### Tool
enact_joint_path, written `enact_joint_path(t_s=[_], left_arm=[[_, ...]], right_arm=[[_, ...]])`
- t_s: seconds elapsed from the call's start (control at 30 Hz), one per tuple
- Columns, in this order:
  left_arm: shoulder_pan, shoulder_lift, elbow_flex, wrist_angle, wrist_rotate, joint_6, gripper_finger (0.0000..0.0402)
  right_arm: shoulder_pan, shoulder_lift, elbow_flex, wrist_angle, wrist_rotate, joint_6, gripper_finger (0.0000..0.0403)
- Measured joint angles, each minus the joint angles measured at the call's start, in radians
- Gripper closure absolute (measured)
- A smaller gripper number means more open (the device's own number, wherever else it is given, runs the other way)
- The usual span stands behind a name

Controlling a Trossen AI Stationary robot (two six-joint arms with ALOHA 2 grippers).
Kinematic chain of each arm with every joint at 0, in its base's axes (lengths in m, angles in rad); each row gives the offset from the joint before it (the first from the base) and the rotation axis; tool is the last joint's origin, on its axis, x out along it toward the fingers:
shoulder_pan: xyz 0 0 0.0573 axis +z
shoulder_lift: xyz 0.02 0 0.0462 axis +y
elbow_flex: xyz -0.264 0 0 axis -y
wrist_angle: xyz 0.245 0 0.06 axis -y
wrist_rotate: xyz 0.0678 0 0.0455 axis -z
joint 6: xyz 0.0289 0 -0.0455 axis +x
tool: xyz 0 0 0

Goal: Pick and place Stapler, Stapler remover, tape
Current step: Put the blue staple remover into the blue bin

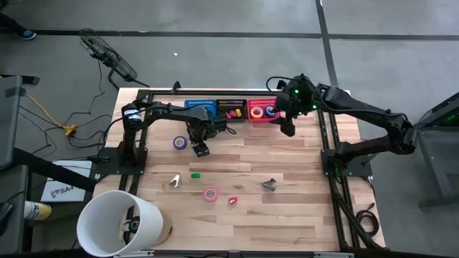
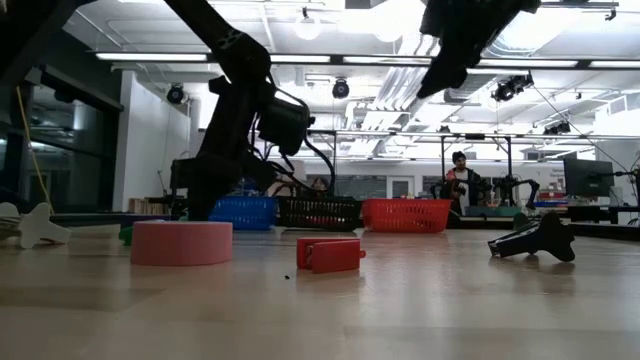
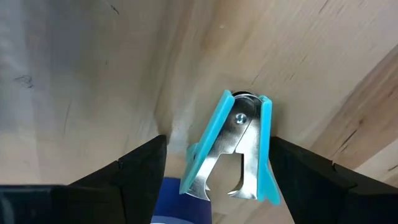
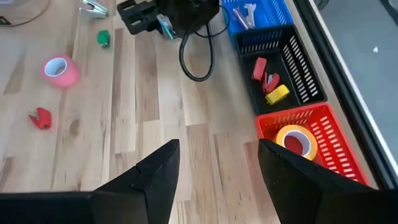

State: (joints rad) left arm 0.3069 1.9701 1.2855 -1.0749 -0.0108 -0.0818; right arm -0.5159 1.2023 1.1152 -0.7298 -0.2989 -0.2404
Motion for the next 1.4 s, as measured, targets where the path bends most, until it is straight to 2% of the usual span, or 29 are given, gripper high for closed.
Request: enact_joint_path(t_s=[0.17,0.27,0.7,0.97,1.1,1.23,1.4], left_arm=[[0.0,0.001,-0.001,-0.002,0.0,0.004,0.0129],[0.0,0.002,-0.001,-0.002,0.004,0.006,0.0149],[0.0,0.006,0.01,-0.047,0.046,-0.001,0.0313],[0.0,0.01,0.166,-0.192,0.058,-0.001,0.0315],[0.001,0.008,0.279,-0.216,0.046,-0.001,0.031],[0.01,0.007,0.38,-0.215,-0.021,-0.001,0.0304],[0.075,0.006,0.44,-0.19,-0.043,-0.044,0.0301]], right_arm=[[-0.002,-0.052,0.0,-0.018,0.012,-0.008,0.0194],[-0.002,-0.071,0.0,-0.024,0.032,-0.007,0.0194],[-0.002,-0.086,0.0,-0.089,0.074,0.012,0.0194],[-0.002,-0.086,0.0,-0.141,0.091,-0.005,0.0194],[-0.002,-0.086,-0.001,-0.172,0.109,-0.015,0.0194],[-0.002,-0.087,-0.001,-0.187,0.129,-0.023,0.0194],[-0.002,-0.103,-0.001,-0.187,0.134,-0.028,0.0194]])
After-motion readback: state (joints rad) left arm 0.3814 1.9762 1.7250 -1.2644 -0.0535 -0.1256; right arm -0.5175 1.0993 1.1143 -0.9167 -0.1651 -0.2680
